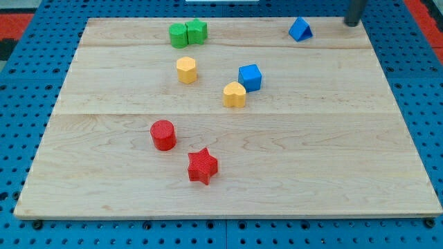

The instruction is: Move the blue triangle diagonally top left to the yellow heart

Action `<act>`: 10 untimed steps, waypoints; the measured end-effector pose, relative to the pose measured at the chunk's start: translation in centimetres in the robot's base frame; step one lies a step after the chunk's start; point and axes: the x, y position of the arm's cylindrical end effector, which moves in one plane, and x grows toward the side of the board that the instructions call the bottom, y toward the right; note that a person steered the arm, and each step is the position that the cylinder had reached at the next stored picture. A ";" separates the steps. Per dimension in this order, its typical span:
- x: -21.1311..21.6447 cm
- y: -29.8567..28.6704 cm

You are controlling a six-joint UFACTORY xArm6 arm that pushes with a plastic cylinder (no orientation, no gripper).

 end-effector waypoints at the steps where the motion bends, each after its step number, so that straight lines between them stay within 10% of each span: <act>1: 3.2 -9.1; 4: -2.6 -9.0; 8: 14.1 -11.2; 10: 14.1 -16.5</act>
